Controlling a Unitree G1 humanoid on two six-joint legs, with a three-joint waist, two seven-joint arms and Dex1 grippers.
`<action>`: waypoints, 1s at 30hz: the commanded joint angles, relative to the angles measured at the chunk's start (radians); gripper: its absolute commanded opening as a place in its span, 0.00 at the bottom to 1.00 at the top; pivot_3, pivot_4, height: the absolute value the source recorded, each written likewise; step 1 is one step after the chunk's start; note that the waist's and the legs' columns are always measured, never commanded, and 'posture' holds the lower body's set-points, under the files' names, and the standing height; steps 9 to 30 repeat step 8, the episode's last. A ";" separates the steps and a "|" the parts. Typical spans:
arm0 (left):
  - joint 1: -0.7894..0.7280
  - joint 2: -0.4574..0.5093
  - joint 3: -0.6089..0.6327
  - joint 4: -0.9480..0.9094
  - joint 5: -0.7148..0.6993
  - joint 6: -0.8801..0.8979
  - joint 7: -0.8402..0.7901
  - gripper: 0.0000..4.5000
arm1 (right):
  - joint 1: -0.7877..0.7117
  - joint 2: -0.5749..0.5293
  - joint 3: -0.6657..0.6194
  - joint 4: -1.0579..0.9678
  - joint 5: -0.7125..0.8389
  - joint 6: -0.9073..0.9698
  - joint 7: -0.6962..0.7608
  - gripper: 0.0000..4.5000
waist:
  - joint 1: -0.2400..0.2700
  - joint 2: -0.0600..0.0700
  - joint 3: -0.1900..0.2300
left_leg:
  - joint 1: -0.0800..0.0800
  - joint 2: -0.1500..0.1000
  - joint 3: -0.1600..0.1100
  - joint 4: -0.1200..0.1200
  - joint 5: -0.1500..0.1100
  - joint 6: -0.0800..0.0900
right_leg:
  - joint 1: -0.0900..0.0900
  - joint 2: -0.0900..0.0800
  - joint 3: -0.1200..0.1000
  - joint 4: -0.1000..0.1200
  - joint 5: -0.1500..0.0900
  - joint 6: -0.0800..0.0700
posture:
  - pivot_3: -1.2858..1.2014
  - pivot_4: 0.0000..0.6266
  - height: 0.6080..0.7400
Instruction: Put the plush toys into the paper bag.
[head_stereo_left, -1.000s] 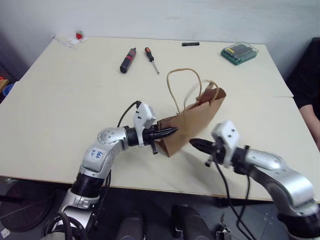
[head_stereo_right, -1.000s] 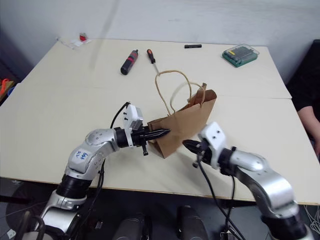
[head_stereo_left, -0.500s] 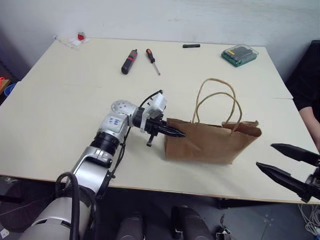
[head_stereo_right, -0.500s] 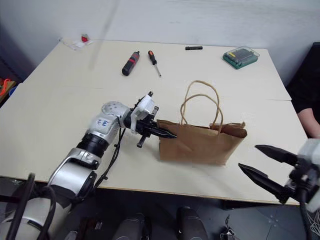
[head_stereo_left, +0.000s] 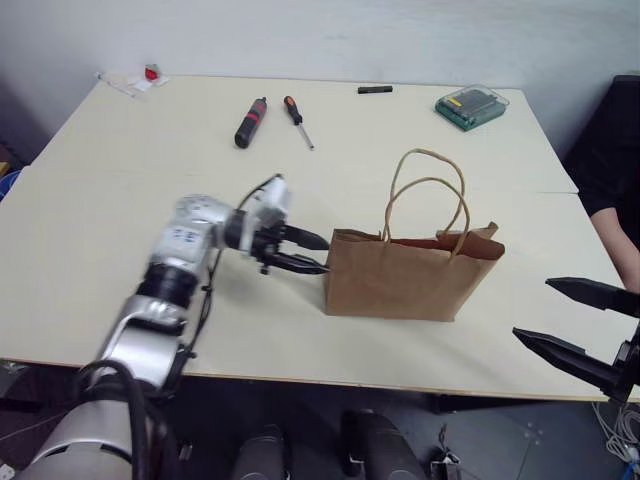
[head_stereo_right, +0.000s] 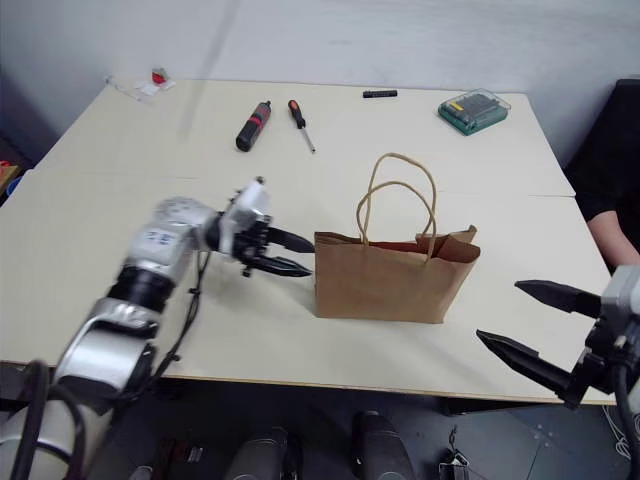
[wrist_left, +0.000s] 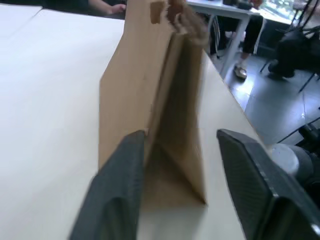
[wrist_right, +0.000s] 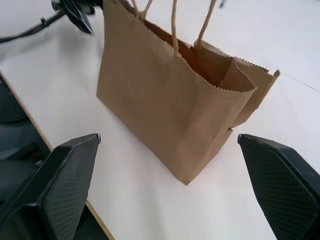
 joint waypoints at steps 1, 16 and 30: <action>0.062 0.160 0.139 -0.248 -0.128 0.229 0.021 0.82 | -0.061 -0.059 0.029 0.116 -0.051 -0.033 0.071 1.00 | -0.001 0.000 0.000 | 0.000 0.000 0.000 0.000 0.000 0.000 | 0.000 0.000 0.000 0.000 0.000 0.000 | 0.52 0.24 1.00; 0.294 0.393 0.415 -0.517 -0.291 0.445 0.119 0.99 | -0.245 -0.163 0.126 0.323 -0.074 -0.017 0.186 1.00 | 0.011 0.001 0.001 | 0.001 -0.001 -0.001 0.001 0.000 0.001 | 0.002 -0.004 -0.002 -0.001 0.000 0.000 | 0.52 0.24 1.00; 0.294 0.393 0.415 -0.517 -0.291 0.445 0.119 0.99 | -0.245 -0.163 0.126 0.323 -0.074 -0.017 0.186 1.00 | 0.011 0.001 0.001 | 0.001 -0.001 -0.001 0.001 0.000 0.001 | 0.002 -0.004 -0.002 -0.001 0.000 0.000 | 0.52 0.24 1.00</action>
